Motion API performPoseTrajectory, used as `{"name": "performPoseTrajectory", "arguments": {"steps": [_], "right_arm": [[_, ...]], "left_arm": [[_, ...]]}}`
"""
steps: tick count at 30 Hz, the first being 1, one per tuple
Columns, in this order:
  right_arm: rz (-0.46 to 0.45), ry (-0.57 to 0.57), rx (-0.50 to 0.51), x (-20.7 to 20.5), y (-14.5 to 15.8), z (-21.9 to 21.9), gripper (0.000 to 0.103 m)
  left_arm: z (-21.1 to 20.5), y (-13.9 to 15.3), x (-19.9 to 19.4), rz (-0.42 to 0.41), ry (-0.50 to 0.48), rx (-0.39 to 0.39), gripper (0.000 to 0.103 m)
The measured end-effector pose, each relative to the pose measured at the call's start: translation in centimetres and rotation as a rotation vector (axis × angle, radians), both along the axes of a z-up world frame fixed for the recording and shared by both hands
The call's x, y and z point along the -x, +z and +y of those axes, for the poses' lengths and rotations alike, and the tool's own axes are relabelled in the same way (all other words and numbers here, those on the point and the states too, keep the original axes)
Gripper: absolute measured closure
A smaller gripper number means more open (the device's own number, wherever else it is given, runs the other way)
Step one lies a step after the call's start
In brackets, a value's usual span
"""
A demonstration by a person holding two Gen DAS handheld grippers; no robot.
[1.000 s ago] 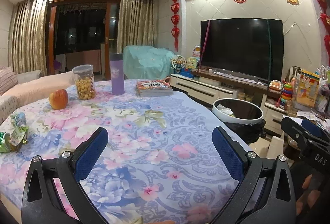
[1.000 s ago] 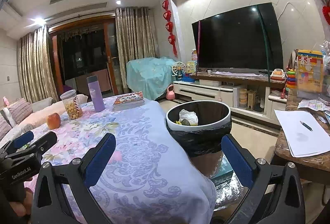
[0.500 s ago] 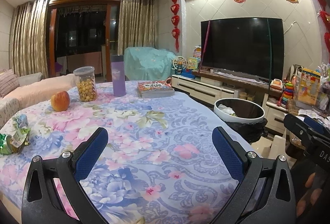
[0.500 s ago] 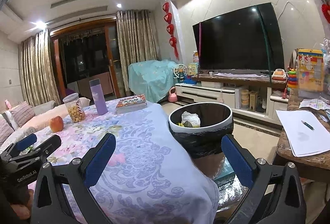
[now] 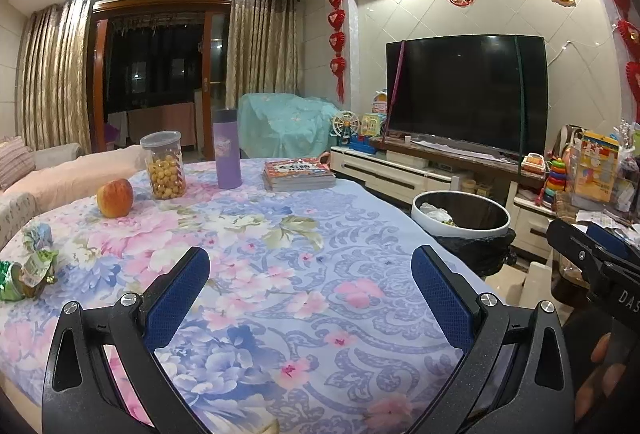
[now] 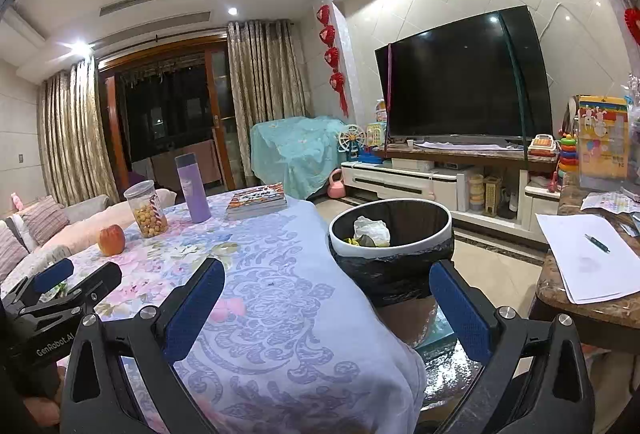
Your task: Collect trash
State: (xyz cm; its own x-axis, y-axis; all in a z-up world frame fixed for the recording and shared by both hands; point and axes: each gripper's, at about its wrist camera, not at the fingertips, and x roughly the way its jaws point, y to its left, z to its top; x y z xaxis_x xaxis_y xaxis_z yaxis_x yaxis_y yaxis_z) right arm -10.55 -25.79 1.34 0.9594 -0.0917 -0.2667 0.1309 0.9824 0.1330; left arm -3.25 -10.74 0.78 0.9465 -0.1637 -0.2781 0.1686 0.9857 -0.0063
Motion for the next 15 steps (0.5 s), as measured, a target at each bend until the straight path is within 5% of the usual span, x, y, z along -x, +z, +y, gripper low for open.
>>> {"name": "performPoseTrajectory", "arguments": {"steps": [15], "right_arm": [[0.002, -0.003, -0.003, 0.03, -0.02, 0.02, 0.0]], "left_arm": [[-0.02, -0.04, 0.03, -0.001, 0.002, -0.003, 0.0]]}}
